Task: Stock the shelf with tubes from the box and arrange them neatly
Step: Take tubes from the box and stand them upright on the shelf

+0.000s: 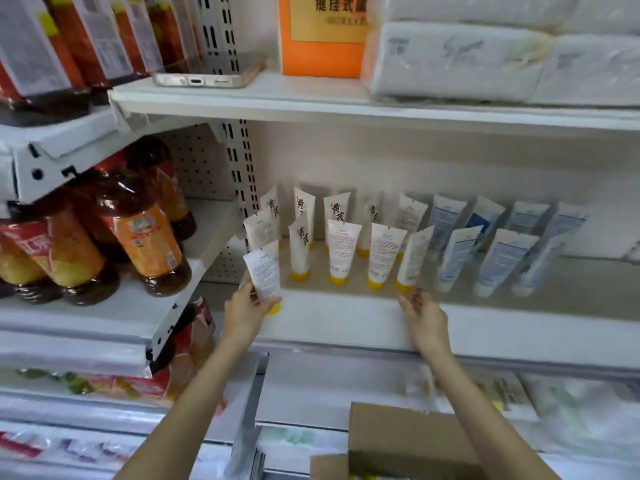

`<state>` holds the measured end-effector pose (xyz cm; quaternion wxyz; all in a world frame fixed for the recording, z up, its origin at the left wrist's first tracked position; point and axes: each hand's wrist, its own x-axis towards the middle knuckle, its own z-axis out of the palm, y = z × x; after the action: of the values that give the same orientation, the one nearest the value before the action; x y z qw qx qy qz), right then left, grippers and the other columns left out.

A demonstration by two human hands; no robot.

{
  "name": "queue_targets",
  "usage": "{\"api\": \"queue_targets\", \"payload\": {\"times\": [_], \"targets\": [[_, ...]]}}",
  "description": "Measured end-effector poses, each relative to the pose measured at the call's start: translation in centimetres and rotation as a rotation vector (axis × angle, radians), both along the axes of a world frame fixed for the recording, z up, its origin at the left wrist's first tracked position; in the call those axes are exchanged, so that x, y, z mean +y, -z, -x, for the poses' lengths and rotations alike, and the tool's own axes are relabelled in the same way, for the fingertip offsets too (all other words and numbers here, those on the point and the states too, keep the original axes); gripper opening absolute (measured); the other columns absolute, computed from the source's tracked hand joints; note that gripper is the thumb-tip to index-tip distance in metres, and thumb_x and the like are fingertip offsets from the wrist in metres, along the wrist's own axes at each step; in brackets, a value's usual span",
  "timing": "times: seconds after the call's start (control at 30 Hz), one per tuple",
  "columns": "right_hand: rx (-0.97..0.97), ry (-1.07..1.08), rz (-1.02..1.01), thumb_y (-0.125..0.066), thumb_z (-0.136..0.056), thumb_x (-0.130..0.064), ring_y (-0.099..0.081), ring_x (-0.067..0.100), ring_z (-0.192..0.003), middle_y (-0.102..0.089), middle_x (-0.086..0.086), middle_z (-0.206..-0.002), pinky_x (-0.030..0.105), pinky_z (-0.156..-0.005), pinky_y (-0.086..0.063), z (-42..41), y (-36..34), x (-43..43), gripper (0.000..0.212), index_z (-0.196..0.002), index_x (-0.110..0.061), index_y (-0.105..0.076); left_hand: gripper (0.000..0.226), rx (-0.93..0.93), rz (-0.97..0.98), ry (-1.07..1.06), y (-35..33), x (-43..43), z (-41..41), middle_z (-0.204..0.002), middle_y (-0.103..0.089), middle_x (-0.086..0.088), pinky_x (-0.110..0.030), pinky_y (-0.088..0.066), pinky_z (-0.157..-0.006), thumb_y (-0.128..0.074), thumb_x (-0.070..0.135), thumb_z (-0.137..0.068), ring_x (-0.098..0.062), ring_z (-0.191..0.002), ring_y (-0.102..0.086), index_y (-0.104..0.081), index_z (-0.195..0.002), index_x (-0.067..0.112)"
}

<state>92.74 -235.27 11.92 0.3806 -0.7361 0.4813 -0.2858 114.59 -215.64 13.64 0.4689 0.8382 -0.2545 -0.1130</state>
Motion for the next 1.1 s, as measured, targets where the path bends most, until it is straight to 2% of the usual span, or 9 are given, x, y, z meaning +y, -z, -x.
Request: {"api": "queue_targets", "payload": {"times": [0.1,0.17,0.27,0.37,0.5,0.6,0.67,0.77,1.1], "targets": [[0.009,-0.027,0.0,-0.059,-0.091,-0.028,-0.061,0.032,-0.103,-0.068,0.018,-0.104,0.031,-0.085,-0.043,-0.5,-0.2,1.6,0.034,-0.11,0.0,-0.062,0.045,-0.017,0.011,-0.015,0.1,0.3,-0.6,-0.112,-0.068,-0.009,-0.024,-0.044,-0.083,-0.074,0.015,-0.078,-0.017,-0.092,-0.063,-0.059,-0.12,0.007],[0.049,-0.093,0.008,-0.062,-0.09,-0.031,-0.062,0.027,-0.103,-0.069,0.013,-0.107,0.028,-0.087,-0.044,-1.4,-0.4,2.7,0.035,-0.113,-0.005,-0.065,0.043,-0.018,0.027,-0.027,0.3,0.4,-0.8,-0.11,-0.068,-0.007,-0.02,-0.043,-0.079,-0.074,0.015,-0.078,-0.012,-0.086,-0.059,-0.06,-0.119,0.008],[0.058,-0.255,0.008,-0.064,-0.087,-0.031,-0.062,0.016,-0.105,-0.068,0.004,-0.112,0.021,-0.09,-0.043,-4.0,-0.7,4.6,0.035,-0.117,-0.013,-0.065,0.043,0.009,0.047,-0.013,0.9,0.5,-1.2,-0.109,-0.069,-0.007,-0.023,-0.046,-0.082,-0.075,0.013,-0.077,-0.014,-0.088,-0.062,-0.061,-0.117,0.009],[-0.042,-0.4,-0.069,-0.068,-0.085,-0.024,-0.062,0.012,-0.104,-0.067,0.0,-0.109,0.013,-0.088,-0.042,-7.7,-1.5,6.7,0.037,-0.119,-0.01,-0.064,0.043,0.031,0.033,-0.001,1.2,0.6,-1.6,-0.108,-0.069,-0.007,-0.024,-0.047,-0.084,-0.076,0.013,-0.075,-0.018,-0.094,-0.065,-0.061,-0.116,0.009],[-0.213,-0.512,-0.208,-0.071,-0.082,-0.012,-0.06,0.011,-0.103,-0.064,0.004,-0.114,0.014,-0.091,-0.047,-12.8,-2.6,8.7,0.044,-0.124,-0.003,-0.058,0.041,0.022,-0.001,0.024,1.5,0.7,-2.4,-0.105,-0.069,-0.005,-0.024,-0.046,-0.08,-0.077,0.018,-0.073,-0.018,-0.092,-0.065,-0.064,-0.112,0.012],[-0.244,-0.551,-0.228,-0.073,-0.079,-0.005,-0.062,0.01,-0.093,-0.064,0.009,-0.113,0.01,-0.082,-0.048,-15.6,-2.8,9.7,0.045,-0.121,0.002,-0.058,0.04,0.022,-0.005,0.053,1.8,1.0,-3.0,-0.106,-0.066,-0.004,-0.027,-0.049,-0.08,-0.077,0.023,-0.074,-0.018,-0.091,-0.063,-0.065,-0.111,0.013],[-0.254,-0.564,-0.223,-0.074,-0.077,-0.003,-0.065,0.003,-0.085,-0.067,0.009,-0.108,0.016,-0.08,-0.052,-16.8,-2.4,10.1,0.038,-0.114,0.001,-0.062,0.039,0.018,-0.023,0.067,1.9,1.2,-3.3,-0.105,-0.067,-0.004,-0.03,-0.051,-0.082,-0.076,0.027,-0.076,-0.018,-0.09,-0.064,-0.065,-0.11,0.013],[-0.285,-0.541,-0.241,-0.073,-0.076,0.001,-0.065,-0.007,-0.075,-0.069,0.009,-0.101,0.012,-0.072,-0.05,-17.7,-1.8,10.1,0.03,-0.104,0.001,-0.064,0.042,0.025,-0.008,0.065,2.1,1.5,-3.7,-0.105,-0.069,-0.002,-0.029,-0.05,-0.081,-0.077,0.029,-0.075,-0.017,-0.089,-0.063,-0.064,-0.113,0.013],[-0.299,-0.544,-0.211,-0.07,-0.079,0.001,-0.063,-0.01,-0.073,-0.066,0.003,-0.096,0.009,-0.067,-0.049,-18.3,-1.7,10.7,0.022,-0.097,-0.009,-0.062,0.041,0.018,-0.007,0.088,2.0,1.9,-4.0,-0.105,-0.069,-0.003,-0.03,-0.05,-0.083,-0.073,0.023,-0.079,-0.017,-0.091,-0.063,-0.062,-0.117,0.014]]}}
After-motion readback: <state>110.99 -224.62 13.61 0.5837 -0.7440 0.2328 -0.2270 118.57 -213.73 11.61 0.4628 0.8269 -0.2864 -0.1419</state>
